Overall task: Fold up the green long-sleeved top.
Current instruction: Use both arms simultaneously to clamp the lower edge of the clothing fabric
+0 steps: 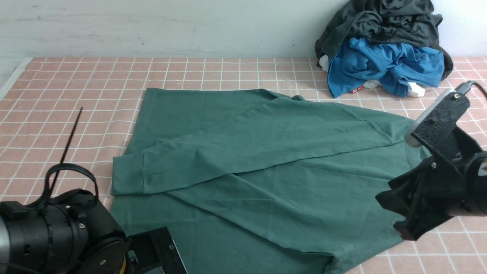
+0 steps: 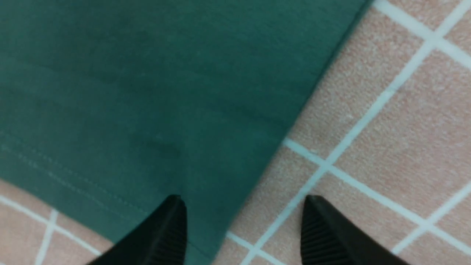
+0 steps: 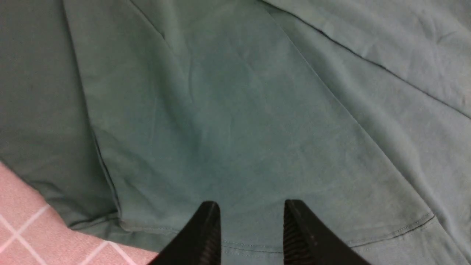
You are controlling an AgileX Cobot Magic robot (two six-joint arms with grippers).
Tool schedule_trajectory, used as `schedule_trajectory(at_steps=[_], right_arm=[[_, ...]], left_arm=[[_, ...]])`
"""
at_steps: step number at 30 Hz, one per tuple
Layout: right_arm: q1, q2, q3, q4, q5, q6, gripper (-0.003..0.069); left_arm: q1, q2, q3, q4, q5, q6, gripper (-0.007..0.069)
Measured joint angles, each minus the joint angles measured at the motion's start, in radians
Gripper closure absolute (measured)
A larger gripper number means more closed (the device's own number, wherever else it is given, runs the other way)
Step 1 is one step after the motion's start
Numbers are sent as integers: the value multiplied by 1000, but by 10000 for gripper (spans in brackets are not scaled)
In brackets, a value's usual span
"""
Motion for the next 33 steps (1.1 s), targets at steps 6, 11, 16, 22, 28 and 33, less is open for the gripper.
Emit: schedule_trajectory(at_steps=[6, 11, 16, 22, 28, 33], right_arm=[[0, -49, 0, 10, -1, 0, 420], [0, -66, 0, 10, -2, 0, 420], [0, -66, 0, -5, 13, -41, 420], [0, -52, 0, -110, 126, -110, 377], [0, 96, 13, -352, 113, -114, 203], [0, 294, 13, -551, 16, -118, 180]], left_arm=[[-6, 20, -3, 154, -42, -124, 367], [-1, -36, 0, 319, -48, -360, 603], [-1, -176, 0, 312, -28, -396, 622], [-1, -306, 1, 272, 26, -429, 622], [0, -348, 1, 253, 44, -460, 622], [0, -350, -15, 239, 50, -461, 622]])
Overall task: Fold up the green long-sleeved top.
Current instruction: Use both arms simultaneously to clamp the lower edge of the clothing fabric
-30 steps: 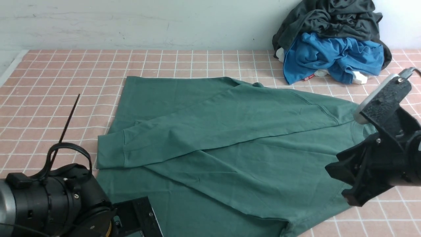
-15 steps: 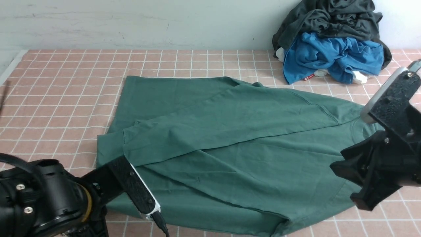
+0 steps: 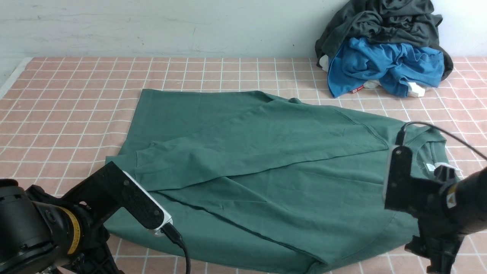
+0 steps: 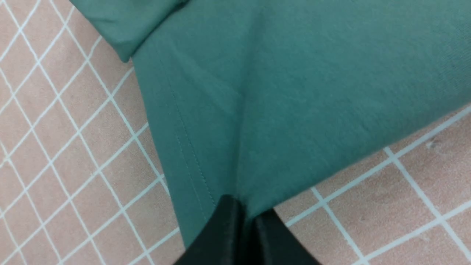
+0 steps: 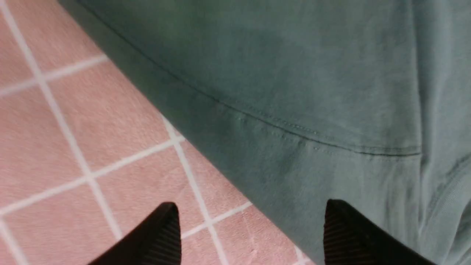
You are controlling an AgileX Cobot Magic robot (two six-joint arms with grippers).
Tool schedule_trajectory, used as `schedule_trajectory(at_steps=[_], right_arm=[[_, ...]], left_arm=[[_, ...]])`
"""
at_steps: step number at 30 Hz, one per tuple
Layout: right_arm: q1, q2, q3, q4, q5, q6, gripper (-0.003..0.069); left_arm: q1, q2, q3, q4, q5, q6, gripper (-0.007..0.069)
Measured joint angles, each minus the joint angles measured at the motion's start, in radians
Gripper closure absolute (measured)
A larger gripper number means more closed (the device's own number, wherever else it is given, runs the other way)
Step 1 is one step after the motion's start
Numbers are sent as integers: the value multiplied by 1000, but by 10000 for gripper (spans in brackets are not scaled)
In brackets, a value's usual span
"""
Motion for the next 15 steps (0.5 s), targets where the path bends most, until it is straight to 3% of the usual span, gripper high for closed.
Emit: schedule_trajectory(at_steps=[2, 3, 6, 7, 8, 11, 15], right_arm=[[0, 103, 0, -97, -71, 31, 216], [0, 116, 0, -103, -75, 37, 225], [3, 158, -12, -178, -86, 121, 340], [5, 158, -12, -180, -85, 128, 340], [10, 158, -13, -190, -70, 196, 445], [8, 142, -7, -216, -69, 315, 600], [7, 66, -6, -219, -40, 416, 657]], left_arm=[[0, -2, -5, -14, 0, 0, 622], [0, -2, -5, -15, 0, 0, 622], [0, -2, -5, -41, 2, 0, 622], [0, -2, -5, -41, 3, 0, 622], [0, -2, -5, -56, 12, 0, 622], [0, -4, -7, -91, 44, 2, 622], [0, -4, -39, -142, 108, 3, 618]])
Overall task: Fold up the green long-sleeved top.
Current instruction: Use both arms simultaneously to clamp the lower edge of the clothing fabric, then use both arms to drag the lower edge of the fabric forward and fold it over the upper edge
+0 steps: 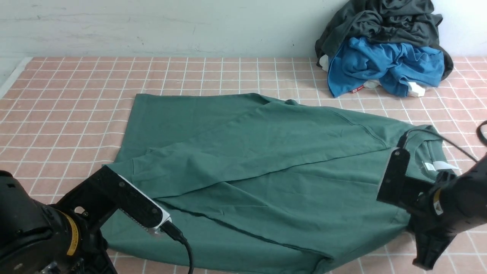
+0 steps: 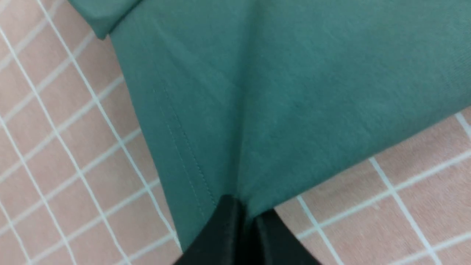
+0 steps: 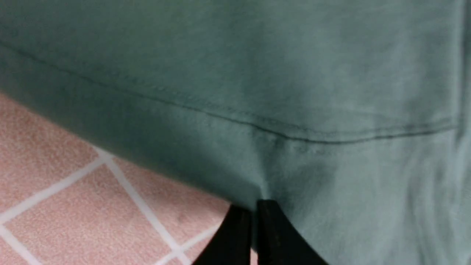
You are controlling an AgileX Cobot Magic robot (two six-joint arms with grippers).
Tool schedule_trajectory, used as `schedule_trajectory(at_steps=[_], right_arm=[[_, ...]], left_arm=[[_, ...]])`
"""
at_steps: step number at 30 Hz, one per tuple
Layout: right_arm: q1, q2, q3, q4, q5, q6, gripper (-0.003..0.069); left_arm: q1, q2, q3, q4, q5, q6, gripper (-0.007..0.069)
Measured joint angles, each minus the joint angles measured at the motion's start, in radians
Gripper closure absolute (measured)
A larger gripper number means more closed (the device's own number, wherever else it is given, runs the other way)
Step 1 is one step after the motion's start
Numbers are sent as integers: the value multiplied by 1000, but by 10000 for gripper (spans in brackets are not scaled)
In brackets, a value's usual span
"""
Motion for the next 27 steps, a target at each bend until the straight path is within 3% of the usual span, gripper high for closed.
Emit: schedule_trajectory(at_steps=[3, 9, 15, 27], right_arm=[[0, -84, -47, 7, 64, 69, 662], [-1, -62, -186, 11, 106, 104, 662], [-22, 155, -482, 11, 55, 117, 662], [-90, 618, -959, 45, 18, 209, 639]], left_arm=[[32, 9, -93, -57, 45, 5, 617], [201, 122, -296, -85, 27, 62, 611], [361, 428, -610, -80, -124, 110, 611], [449, 995, -1103, -55, -183, 100, 587]])
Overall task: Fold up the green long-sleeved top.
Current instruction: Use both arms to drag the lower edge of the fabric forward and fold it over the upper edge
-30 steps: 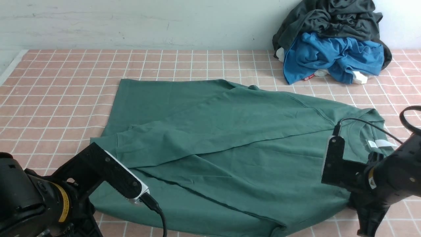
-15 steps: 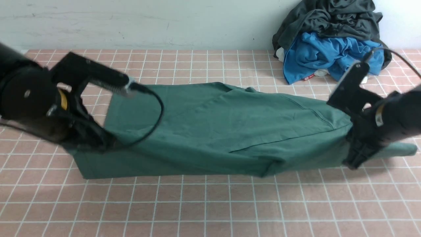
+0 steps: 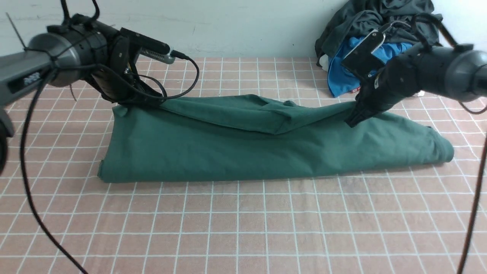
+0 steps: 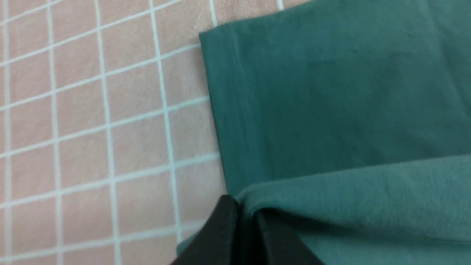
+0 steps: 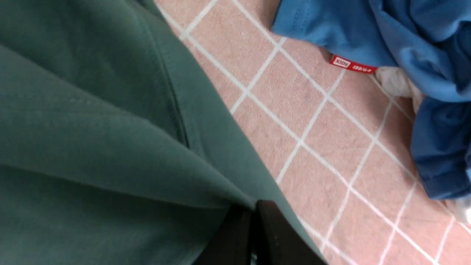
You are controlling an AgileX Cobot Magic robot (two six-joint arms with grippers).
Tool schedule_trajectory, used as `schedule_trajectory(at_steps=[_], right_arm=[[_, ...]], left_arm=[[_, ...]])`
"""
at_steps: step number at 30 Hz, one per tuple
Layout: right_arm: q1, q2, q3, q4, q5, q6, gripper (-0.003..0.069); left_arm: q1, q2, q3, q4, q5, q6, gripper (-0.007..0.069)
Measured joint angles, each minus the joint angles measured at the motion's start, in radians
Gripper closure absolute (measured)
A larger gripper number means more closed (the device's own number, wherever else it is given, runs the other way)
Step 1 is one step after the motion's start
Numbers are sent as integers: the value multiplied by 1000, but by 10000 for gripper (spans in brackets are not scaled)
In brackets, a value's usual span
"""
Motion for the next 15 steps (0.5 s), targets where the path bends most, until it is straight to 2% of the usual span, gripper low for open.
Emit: schedule_trajectory(at_steps=[3, 5, 8, 11, 15], right_arm=[[-7, 71, -89, 8, 3, 86, 582], [-16, 108, -154, 8, 30, 220, 502], [-18, 107, -218, 7, 107, 310, 440], [-16, 91, -262, 18, 180, 333, 420], [6, 52, -295, 127, 284, 237, 470]], left_arm=[[10, 96, -108, 0, -14, -35, 528], [19, 158, -195, 6, -14, -77, 426], [25, 168, -255, 33, -7, -120, 337], [27, 164, -293, 63, 9, -142, 282], [23, 143, -325, 62, 98, -147, 258]])
